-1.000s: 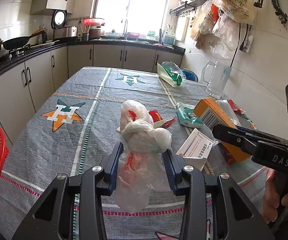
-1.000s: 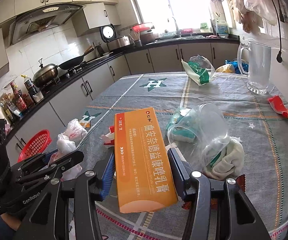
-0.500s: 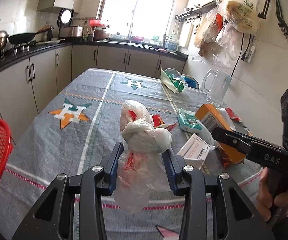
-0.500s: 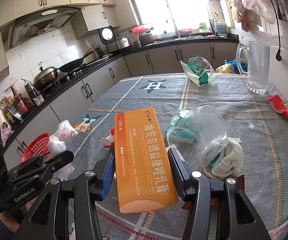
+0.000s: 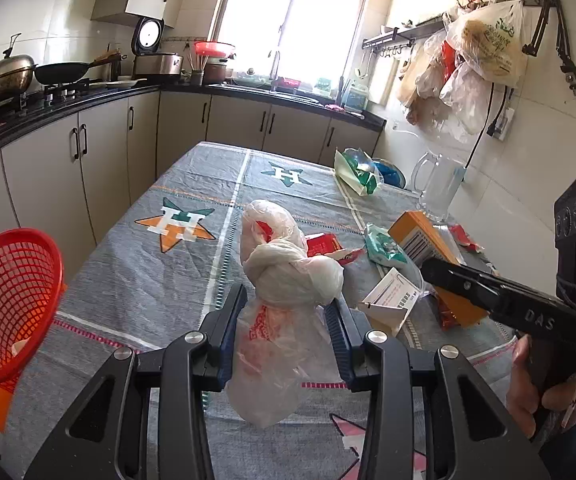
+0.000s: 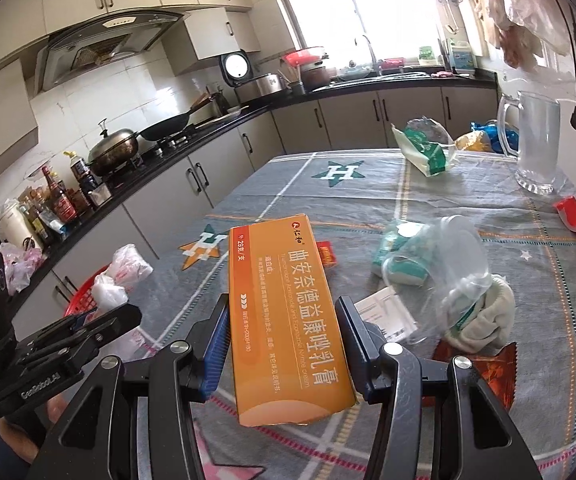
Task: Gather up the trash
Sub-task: 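Lift the white plastic bag in the left gripper while the right lifts the orange box, then carry the plastic bag and orange box toward the red basket with both grippers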
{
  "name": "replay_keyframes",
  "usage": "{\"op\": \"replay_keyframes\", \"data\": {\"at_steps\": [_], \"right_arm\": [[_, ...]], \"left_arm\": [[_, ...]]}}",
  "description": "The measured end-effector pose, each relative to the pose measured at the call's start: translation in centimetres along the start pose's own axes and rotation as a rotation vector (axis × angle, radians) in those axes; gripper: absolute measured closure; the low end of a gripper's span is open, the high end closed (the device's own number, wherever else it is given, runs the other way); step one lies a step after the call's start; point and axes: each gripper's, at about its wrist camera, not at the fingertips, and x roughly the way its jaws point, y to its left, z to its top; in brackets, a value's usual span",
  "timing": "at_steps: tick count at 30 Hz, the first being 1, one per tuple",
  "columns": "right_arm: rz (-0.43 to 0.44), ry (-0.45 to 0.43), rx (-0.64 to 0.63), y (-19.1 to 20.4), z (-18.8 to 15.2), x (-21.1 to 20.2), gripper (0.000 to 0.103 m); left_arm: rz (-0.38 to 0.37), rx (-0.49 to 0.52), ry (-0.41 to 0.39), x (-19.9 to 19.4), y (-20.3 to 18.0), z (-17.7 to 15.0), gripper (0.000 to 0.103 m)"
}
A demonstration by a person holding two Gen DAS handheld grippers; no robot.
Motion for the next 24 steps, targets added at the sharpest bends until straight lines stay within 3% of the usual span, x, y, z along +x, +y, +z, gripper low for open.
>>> {"op": "replay_keyframes", "data": {"at_steps": [14,24], "right_arm": [[0.063,0.045,-0.011,3.4,-0.6,-0.4,0.047],[0.128,0.104,-0.051,7.7,-0.8,1.8,0.047]], "left_arm": [[0.037,-0.054,-0.029,-2.7,3.4,0.3,0.064],[0.117,-0.145,-0.088,-6.1,9.6,0.6,0.064]]}}
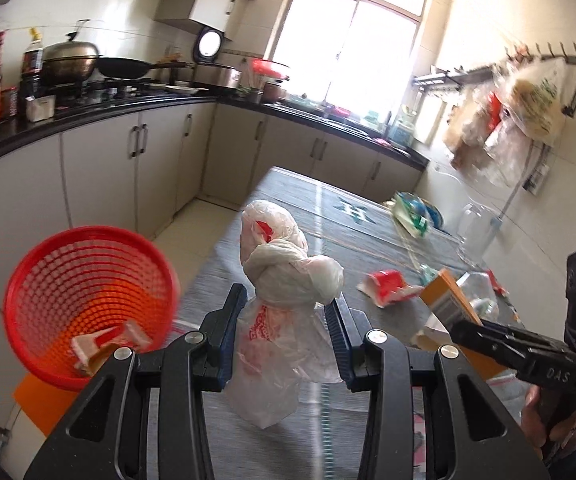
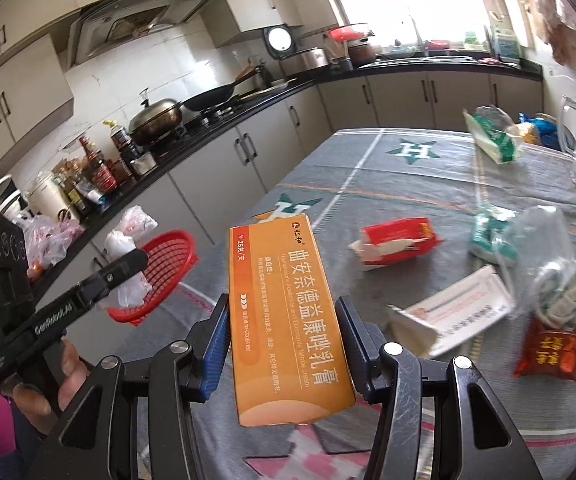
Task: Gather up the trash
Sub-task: 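Carry the plastic bag and orange box toward the red basket with both grippers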
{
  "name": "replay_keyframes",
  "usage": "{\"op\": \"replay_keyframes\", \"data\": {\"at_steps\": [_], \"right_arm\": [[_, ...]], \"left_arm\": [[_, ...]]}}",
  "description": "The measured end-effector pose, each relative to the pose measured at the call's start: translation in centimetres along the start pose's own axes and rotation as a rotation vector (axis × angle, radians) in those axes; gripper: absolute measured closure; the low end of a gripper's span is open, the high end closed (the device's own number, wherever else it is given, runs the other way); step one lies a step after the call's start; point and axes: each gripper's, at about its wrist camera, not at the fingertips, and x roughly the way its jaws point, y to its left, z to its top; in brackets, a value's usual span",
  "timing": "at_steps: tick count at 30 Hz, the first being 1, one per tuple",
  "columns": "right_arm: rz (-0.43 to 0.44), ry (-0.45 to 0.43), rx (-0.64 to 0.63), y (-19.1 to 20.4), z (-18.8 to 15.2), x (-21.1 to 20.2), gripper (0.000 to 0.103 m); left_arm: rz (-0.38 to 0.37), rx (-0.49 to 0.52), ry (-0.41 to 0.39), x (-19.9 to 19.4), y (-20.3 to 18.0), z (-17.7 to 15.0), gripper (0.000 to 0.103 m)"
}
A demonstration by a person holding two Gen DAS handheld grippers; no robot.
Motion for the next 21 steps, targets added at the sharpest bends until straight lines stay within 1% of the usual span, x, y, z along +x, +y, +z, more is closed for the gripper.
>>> {"op": "replay_keyframes", "data": {"at_steps": [11,21], "right_arm": [[0.063,0.064,-0.065,4.9,0.5,3.2,0.047],[0.129,0.127,-0.076,8.3,1.8,6.5,0.047]], "left_arm": [[0.066,-0.090,-0.048,-2.1,6.5,0.8,0.064],[0.120,-0.147,-0.051,-3.1,11.4,0.5,0.064]]}}
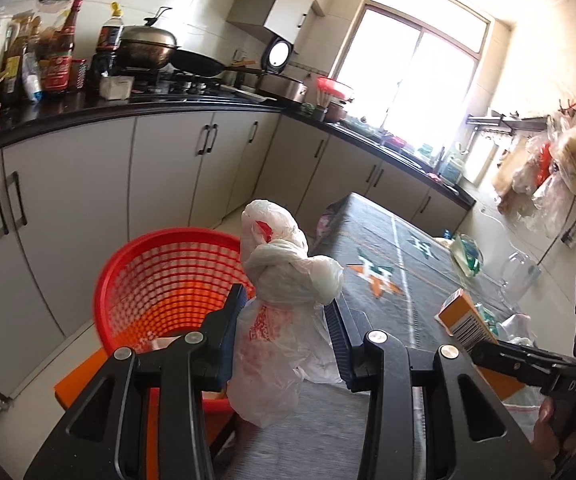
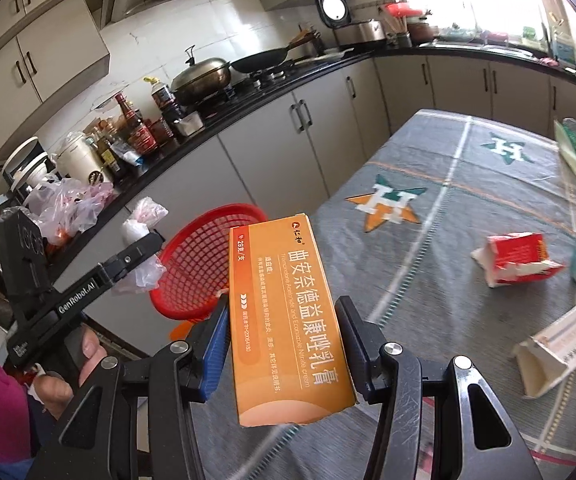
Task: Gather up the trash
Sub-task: 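Carry the plastic bag and orange box toward the red basket with both grippers, then open the left gripper over the basket while the right drops the orange box in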
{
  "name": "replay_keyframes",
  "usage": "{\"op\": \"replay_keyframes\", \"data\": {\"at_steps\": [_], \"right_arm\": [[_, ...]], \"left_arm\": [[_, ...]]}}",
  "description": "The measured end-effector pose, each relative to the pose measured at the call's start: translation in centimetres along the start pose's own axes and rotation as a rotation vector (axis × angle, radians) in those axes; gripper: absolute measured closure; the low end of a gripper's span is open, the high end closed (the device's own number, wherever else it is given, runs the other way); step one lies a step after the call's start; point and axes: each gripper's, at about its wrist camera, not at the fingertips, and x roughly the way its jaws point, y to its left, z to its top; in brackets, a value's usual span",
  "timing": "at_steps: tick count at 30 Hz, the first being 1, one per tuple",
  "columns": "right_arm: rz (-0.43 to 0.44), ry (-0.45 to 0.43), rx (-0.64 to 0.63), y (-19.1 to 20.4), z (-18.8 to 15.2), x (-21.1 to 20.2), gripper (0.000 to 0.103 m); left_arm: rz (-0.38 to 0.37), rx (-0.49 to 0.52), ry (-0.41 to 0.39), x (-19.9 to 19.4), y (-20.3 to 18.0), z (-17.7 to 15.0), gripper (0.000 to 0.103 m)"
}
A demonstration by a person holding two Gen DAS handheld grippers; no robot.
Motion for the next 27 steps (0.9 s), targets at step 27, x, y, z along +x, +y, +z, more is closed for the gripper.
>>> {"op": "replay_keyframes", "data": {"at_steps": [27], "right_arm": [[0.215,0.187,0.171,4.2,5.3,13.9,0.047]], "left_arm": [[0.041,-0.024,0.103,3.2,6.5,0.3,0.064]]}}
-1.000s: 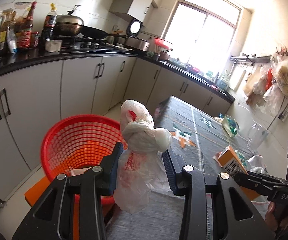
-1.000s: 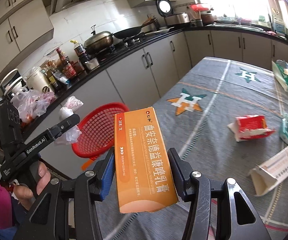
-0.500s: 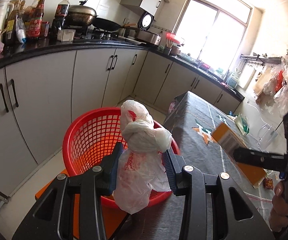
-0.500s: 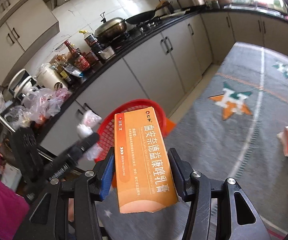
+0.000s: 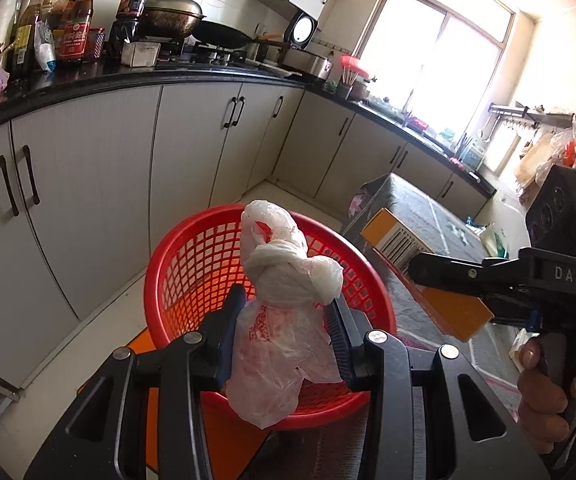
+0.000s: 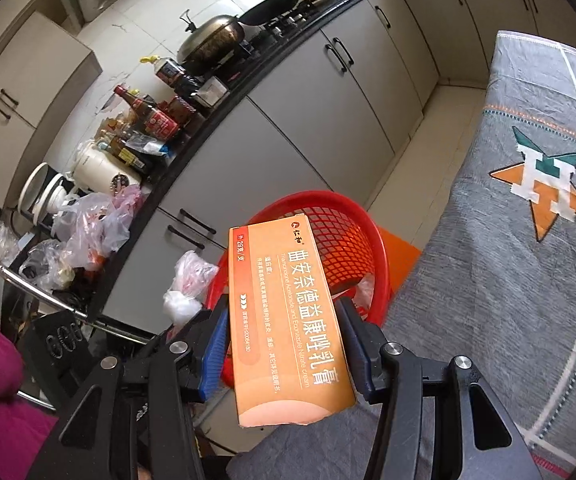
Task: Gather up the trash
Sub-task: 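Open the left gripper over the basket while the right drops the orange box in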
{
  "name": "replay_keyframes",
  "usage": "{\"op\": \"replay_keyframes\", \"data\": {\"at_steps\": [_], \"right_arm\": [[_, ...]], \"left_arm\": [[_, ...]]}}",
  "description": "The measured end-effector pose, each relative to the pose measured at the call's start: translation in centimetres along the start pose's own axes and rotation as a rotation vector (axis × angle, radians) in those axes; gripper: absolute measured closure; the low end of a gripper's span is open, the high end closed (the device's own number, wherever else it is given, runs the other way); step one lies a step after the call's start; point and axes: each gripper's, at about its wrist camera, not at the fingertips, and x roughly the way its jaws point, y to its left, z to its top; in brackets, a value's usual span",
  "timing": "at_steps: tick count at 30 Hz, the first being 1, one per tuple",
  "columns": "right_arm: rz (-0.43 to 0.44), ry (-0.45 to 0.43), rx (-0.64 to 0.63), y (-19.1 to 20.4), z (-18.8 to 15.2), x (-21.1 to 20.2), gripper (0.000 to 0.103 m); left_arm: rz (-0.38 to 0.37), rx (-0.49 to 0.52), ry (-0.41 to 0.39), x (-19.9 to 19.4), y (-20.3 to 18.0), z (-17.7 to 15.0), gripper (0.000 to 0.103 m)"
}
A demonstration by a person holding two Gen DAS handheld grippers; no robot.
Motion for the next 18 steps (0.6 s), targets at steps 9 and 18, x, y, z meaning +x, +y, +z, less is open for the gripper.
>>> {"op": "replay_keyframes", "data": {"at_steps": [9,18], "right_arm": [[-0.071,0.005,-0.022,0.6,1.4,2.5,0.045],[-0.080,-0.013,-0.014,0.4,1.8,2.4,0.043]], "left_arm": [[0.045,0.022,0.040,1.3,0.5,0.5,0.062],[0.041,0.005,0.026,0.7,0.9,0.8,0.047]]}}
